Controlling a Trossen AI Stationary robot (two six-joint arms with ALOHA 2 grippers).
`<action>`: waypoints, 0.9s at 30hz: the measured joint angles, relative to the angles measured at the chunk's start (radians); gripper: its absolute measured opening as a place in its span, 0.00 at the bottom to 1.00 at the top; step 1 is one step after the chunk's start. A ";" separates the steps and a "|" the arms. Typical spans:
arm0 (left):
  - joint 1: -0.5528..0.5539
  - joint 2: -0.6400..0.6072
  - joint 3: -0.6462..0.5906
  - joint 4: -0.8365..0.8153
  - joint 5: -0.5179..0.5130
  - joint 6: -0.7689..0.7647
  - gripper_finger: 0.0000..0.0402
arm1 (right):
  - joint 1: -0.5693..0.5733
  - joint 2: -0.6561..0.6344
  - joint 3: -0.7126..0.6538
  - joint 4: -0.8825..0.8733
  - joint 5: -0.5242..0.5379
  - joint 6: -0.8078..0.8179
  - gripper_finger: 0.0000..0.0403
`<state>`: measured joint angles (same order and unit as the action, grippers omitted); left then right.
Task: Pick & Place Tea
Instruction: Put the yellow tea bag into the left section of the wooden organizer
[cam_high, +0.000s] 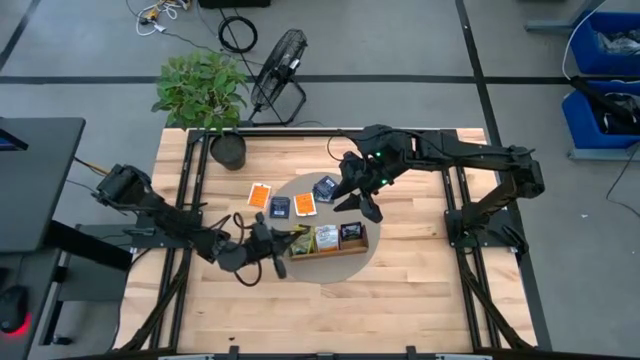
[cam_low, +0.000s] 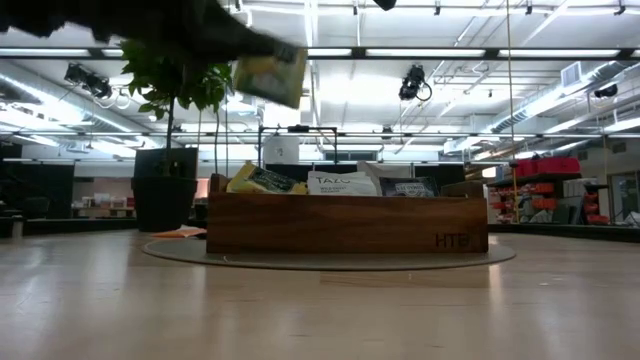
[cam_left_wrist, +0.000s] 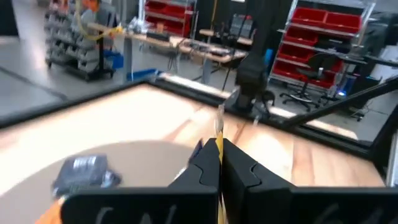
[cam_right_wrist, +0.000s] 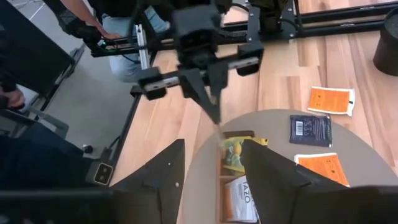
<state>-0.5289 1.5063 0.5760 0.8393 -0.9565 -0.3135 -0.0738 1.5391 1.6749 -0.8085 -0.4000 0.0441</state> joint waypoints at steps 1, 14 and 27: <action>0.002 0.000 -0.018 -0.001 0.000 -0.029 0.00 | 0.000 0.000 0.000 0.000 0.003 0.000 0.42; 0.034 0.173 -0.077 0.166 0.051 -0.129 0.00 | -0.001 0.000 0.000 0.015 0.048 0.000 0.42; 0.061 0.283 -0.077 0.211 0.091 -0.200 0.00 | -0.001 0.000 0.000 0.016 0.051 0.019 0.42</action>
<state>-0.4679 1.7893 0.4992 1.0504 -0.8654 -0.5136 -0.0750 1.5391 1.6749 -0.7923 -0.3485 0.0631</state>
